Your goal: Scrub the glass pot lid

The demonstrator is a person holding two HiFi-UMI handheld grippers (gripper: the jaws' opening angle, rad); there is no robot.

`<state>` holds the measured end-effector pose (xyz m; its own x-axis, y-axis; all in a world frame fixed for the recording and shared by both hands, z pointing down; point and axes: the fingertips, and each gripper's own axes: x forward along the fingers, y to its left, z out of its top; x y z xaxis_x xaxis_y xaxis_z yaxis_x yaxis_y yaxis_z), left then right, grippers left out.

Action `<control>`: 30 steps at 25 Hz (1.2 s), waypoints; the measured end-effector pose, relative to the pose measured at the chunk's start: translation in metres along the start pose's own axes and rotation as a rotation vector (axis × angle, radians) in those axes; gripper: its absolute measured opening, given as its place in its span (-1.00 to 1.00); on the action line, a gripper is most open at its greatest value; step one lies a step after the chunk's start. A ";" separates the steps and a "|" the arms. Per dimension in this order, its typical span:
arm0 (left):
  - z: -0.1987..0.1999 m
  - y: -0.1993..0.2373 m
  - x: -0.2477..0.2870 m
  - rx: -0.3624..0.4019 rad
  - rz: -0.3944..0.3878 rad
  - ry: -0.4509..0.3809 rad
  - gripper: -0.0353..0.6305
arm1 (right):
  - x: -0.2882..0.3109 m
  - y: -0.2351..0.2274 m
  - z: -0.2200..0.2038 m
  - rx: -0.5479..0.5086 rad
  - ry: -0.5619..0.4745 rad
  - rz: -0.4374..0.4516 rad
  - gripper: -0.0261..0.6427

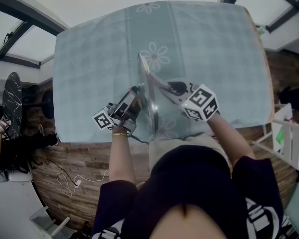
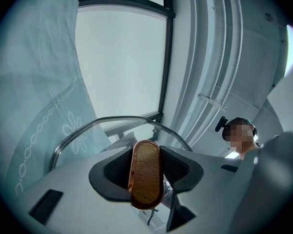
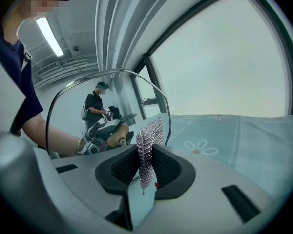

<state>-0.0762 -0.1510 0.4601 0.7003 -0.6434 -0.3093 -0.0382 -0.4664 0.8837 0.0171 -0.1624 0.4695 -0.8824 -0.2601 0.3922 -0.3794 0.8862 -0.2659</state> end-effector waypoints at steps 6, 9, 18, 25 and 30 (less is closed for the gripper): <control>0.000 0.000 0.000 -0.011 -0.005 -0.003 -0.39 | 0.015 -0.012 0.005 0.005 -0.018 -0.013 -0.68; 0.000 -0.001 0.001 -0.012 -0.013 -0.001 -0.39 | 0.023 -0.018 0.008 0.008 -0.022 -0.016 -0.68; -0.001 0.002 0.000 -0.012 -0.012 0.016 -0.39 | 0.039 -0.029 0.006 0.032 -0.024 -0.026 -0.68; -0.001 0.001 -0.001 -0.021 -0.028 0.015 -0.39 | 0.047 -0.032 0.000 0.050 -0.024 -0.033 -0.68; -0.001 0.002 -0.001 -0.022 -0.026 0.019 -0.39 | 0.053 -0.028 -0.004 0.048 -0.017 -0.019 -0.68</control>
<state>-0.0757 -0.1507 0.4623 0.7141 -0.6198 -0.3255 -0.0048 -0.4693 0.8830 -0.0184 -0.1999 0.5010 -0.8795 -0.2833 0.3824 -0.4082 0.8621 -0.3003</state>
